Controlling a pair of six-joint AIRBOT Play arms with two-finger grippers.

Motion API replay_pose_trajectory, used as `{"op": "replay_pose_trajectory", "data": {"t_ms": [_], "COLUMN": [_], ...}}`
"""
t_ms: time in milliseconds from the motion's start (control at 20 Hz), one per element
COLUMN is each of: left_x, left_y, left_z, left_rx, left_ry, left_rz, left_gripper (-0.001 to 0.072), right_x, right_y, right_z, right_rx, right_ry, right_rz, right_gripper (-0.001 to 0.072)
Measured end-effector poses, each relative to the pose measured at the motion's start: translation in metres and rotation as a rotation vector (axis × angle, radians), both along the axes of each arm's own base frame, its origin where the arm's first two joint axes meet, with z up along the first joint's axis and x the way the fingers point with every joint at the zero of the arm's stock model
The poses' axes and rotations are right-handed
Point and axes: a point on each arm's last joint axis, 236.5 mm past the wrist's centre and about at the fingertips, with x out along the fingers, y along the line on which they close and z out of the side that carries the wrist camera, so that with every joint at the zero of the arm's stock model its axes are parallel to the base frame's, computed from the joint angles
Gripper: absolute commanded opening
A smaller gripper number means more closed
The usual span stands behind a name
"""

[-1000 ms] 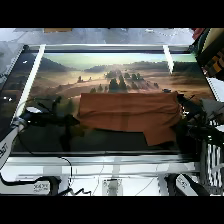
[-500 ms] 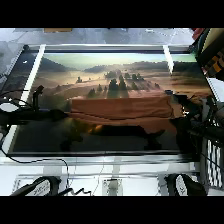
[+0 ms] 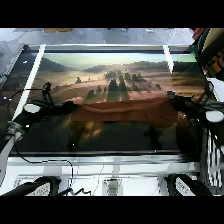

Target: Fold the clothes and pants, and hang the long-sleeved shirts on hangers.

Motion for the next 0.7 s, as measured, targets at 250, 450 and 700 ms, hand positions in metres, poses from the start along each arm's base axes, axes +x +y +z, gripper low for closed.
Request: {"op": "replay_pose_trajectory", "data": {"t_ms": [250, 450, 700], "left_x": [0.028, 0.040, 0.044], "left_y": [0.011, 0.024, 0.034], "left_z": [-0.030, -0.034, -0.034], "left_rx": [0.053, 0.080, 0.088], "left_ry": [-0.015, -0.044, -0.051], "left_rz": [0.149, 0.219, 0.249], "left_gripper": [0.0023, 0.0710, 0.0690], "right_x": [0.055, 0.078, 0.083], "right_y": [-0.009, -0.011, -0.002], "right_z": [-0.054, -0.067, -0.071], "right_rx": [0.043, 0.053, 0.061], "right_ry": [0.108, 0.118, 0.133], "right_rz": [-0.039, -0.052, -0.027], "right_gripper": [0.0013, 0.0507, 0.0690]}}
